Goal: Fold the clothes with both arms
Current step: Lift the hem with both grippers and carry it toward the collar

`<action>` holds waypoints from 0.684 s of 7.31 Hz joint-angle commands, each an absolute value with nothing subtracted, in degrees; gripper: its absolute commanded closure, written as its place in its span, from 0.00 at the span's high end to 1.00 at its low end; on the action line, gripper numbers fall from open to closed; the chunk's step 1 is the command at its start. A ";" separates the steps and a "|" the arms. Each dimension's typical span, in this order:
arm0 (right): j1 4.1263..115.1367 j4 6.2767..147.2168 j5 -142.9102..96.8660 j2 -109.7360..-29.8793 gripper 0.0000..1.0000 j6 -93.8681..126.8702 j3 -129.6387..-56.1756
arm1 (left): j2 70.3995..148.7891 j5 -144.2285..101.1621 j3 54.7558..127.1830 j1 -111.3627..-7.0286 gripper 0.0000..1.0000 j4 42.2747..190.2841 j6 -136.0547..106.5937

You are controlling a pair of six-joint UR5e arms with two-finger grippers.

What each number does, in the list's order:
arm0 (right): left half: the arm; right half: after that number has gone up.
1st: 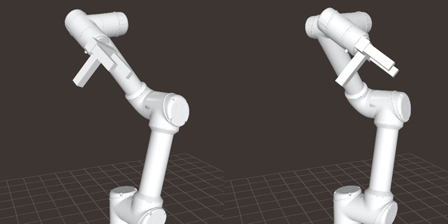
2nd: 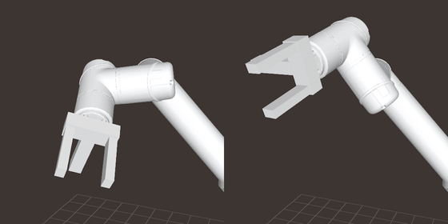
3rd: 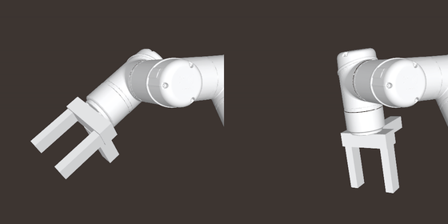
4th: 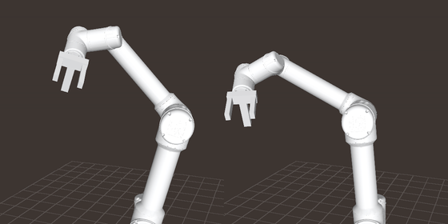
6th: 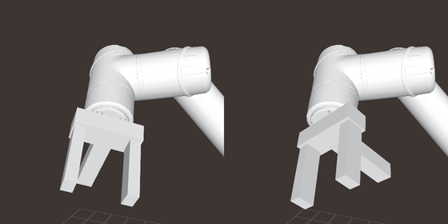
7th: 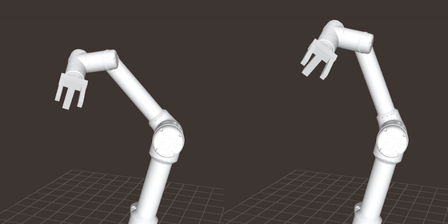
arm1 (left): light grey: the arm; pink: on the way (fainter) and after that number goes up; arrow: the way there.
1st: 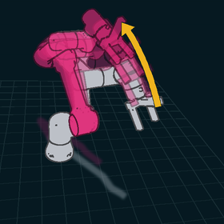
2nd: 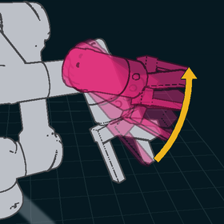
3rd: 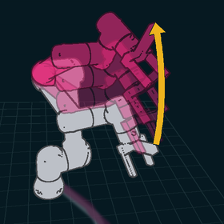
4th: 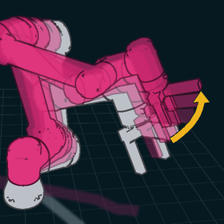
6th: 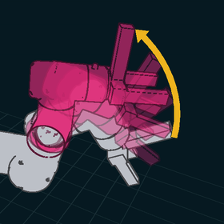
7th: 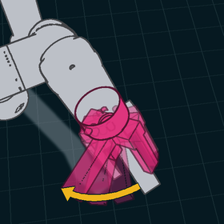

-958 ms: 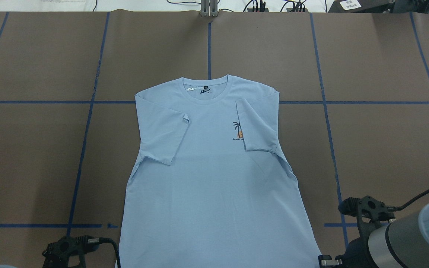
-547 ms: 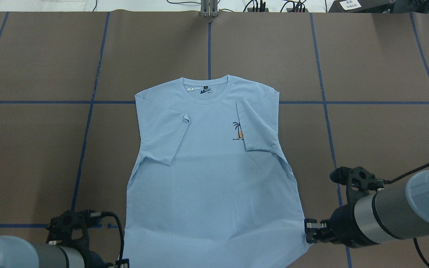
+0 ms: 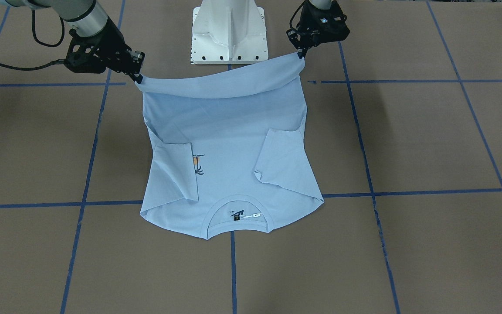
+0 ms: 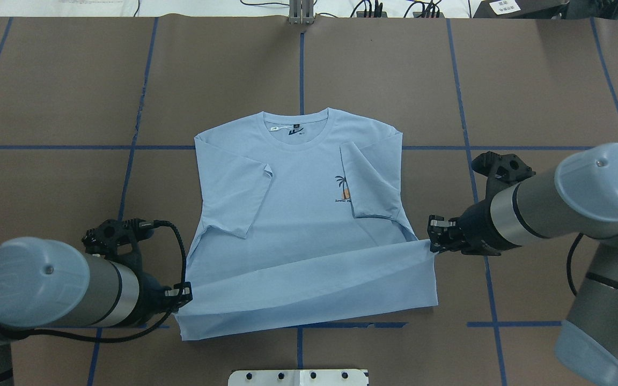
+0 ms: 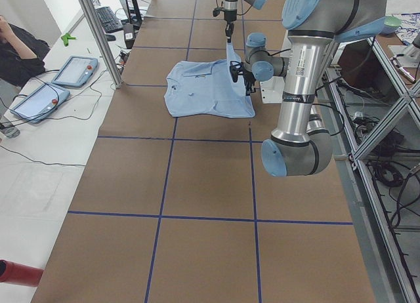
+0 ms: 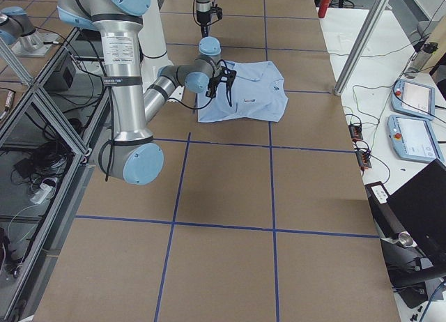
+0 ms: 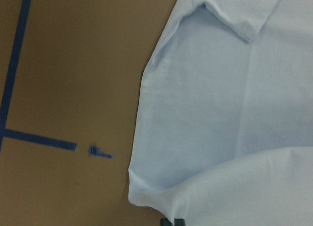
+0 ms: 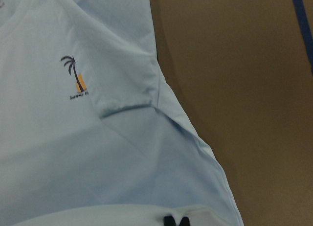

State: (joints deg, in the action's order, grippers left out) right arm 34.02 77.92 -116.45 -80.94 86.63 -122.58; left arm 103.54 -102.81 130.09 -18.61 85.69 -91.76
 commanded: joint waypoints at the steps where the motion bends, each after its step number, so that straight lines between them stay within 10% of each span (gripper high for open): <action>1: 38.13 78.05 -116.63 -72.98 0.00 85.96 -114.90 | 107.64 -103.53 124.92 -23.27 0.00 85.96 -90.62; 5: 45.51 77.96 -118.30 -66.31 0.00 81.66 -104.73 | 114.31 -105.82 114.83 -35.83 0.00 86.22 -83.69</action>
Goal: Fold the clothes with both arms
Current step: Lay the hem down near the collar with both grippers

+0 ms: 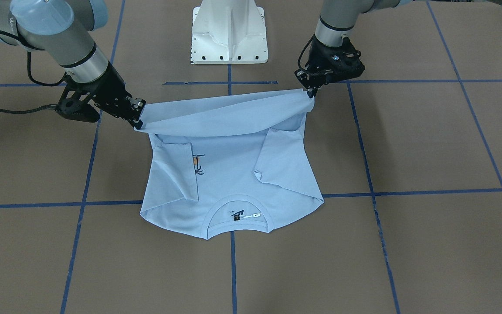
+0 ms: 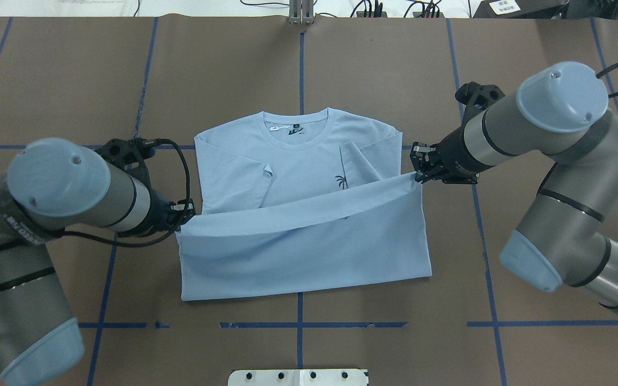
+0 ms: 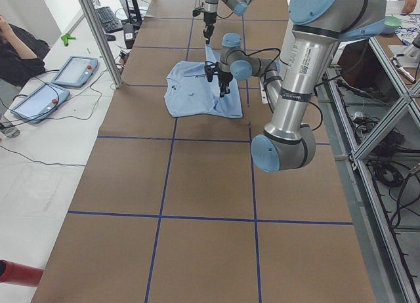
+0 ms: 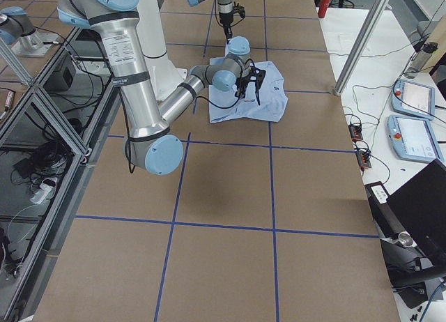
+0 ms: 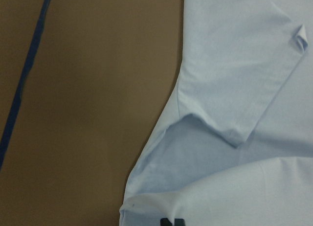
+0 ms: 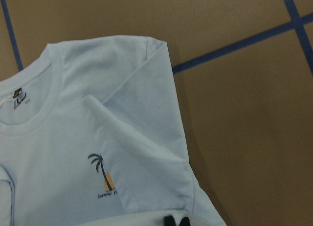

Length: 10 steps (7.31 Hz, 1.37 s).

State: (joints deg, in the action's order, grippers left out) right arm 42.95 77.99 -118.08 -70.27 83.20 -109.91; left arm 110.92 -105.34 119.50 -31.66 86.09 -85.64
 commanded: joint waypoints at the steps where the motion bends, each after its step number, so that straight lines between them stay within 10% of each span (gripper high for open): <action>1: 46.83 77.96 -118.47 -63.05 0.00 81.39 -100.41 | 116.52 -105.82 110.87 -38.12 0.00 86.66 -81.84; 10: 49.66 77.87 -118.39 -51.42 0.00 76.73 -79.63 | 120.41 -105.64 85.34 -43.15 0.00 111.09 -81.65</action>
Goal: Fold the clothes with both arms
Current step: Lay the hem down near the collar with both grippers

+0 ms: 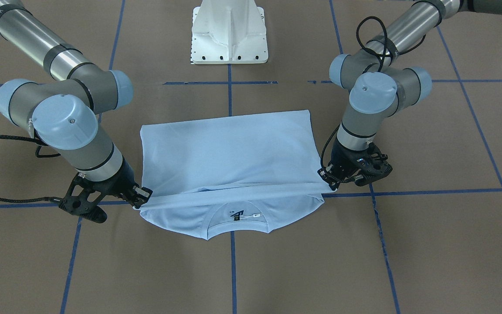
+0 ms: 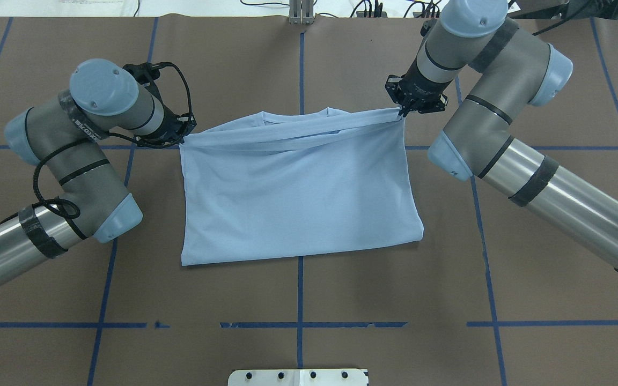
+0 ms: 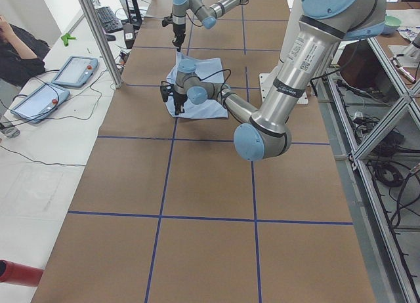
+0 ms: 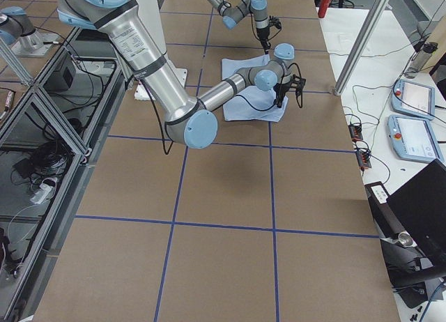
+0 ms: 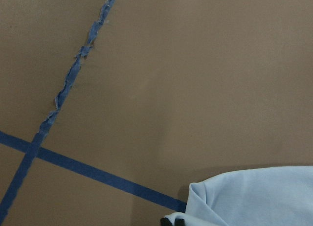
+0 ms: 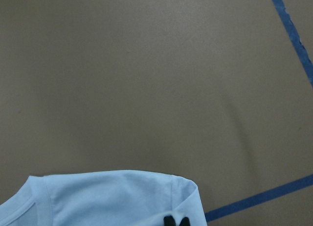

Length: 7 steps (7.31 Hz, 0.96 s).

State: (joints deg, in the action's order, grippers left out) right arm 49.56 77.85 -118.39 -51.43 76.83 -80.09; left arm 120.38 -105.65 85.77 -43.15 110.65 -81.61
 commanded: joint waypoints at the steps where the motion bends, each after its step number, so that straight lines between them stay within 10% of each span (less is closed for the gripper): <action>1: 49.48 77.87 -118.48 -51.24 0.00 76.73 -79.28 | 120.67 -105.64 85.34 -43.15 0.00 111.01 -81.65; 7: 48.96 77.78 -118.65 -51.50 0.00 76.64 -79.80 | 121.99 -105.82 85.69 -43.07 0.02 110.74 -81.82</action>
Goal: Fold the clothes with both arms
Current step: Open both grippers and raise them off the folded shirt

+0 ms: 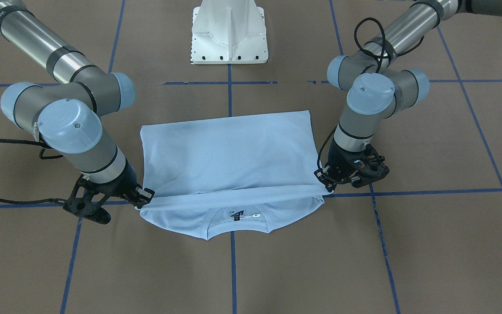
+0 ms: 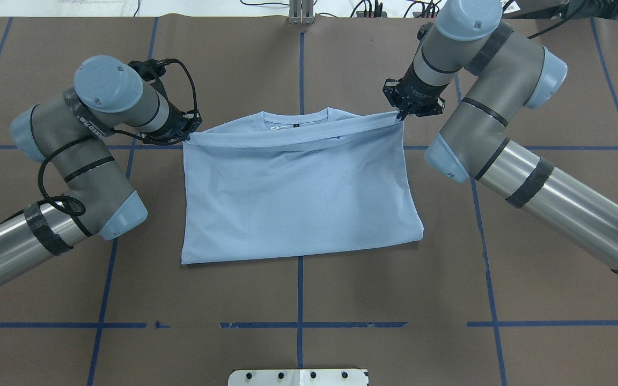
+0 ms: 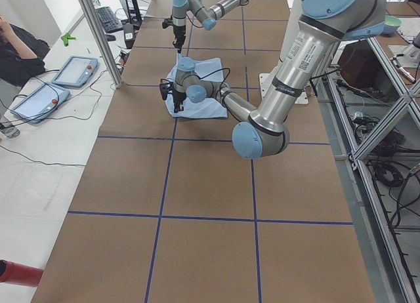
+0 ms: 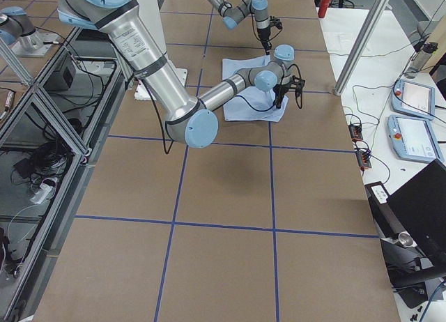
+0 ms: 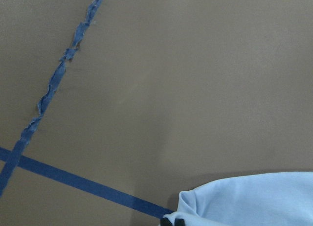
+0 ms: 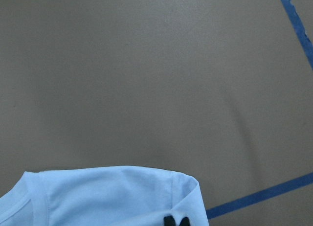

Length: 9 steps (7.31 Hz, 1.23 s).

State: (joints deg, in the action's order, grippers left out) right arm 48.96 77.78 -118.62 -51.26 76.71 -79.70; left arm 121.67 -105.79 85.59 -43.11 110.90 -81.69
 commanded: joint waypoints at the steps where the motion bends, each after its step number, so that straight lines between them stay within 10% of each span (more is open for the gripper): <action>1: 48.78 77.78 -118.48 -51.76 0.44 76.64 -79.80 | 122.08 -105.82 85.69 -43.07 0.31 110.66 -82.09; 2: 48.26 77.70 -118.30 -51.68 0.99 76.64 -79.80 | 122.08 -105.73 85.69 -43.07 0.68 110.65 -82.09; 4: 48.25 68.79 -118.74 -54.47 1.00 77.08 -79.54 | 121.99 -105.64 85.87 -43.07 0.99 110.39 -81.83; 9: 42.39 65.83 -119.27 -68.60 1.00 77.87 -96.29 | 121.20 -105.82 95.68 -43.51 0.99 102.95 -81.83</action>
